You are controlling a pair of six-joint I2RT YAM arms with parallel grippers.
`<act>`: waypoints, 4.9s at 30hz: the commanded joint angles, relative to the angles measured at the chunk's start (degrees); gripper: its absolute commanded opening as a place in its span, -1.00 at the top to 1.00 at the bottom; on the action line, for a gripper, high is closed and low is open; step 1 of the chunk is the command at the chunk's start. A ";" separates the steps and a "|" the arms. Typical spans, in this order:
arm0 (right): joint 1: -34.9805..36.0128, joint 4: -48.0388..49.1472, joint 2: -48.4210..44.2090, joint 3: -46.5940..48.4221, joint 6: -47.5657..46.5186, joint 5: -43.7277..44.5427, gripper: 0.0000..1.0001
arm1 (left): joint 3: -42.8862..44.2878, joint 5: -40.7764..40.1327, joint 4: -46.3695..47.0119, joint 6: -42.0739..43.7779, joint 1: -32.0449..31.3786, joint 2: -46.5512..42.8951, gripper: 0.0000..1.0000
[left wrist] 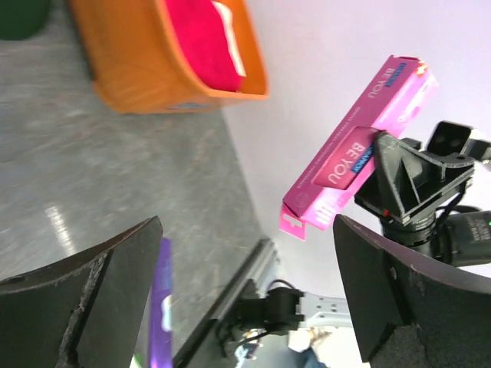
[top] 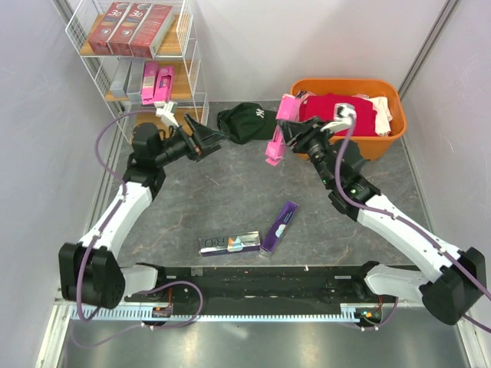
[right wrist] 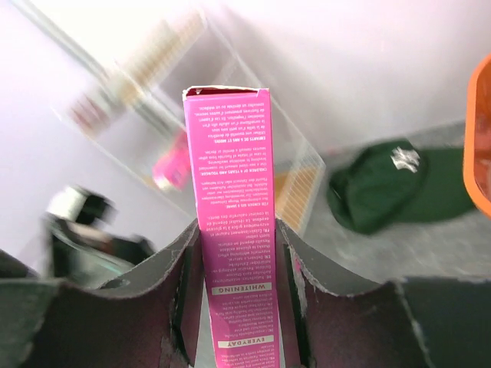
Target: Place and organize the toothpastes onto the shelf
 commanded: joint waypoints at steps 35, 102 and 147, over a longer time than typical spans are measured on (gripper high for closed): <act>-1.14 22.21 -7.41 -7.45 24.11 9.57 0.05 | 9.15 -1.18 48.07 -20.46 -24.12 19.83 -0.24; -6.94 12.72 -3.81 -7.45 27.80 6.85 -0.96 | -14.50 16.14 28.12 -15.45 32.57 -3.64 0.89; -12.65 11.05 -3.37 -9.12 30.35 0.78 -0.96 | 9.06 -1.87 29.88 -22.84 22.29 27.56 0.96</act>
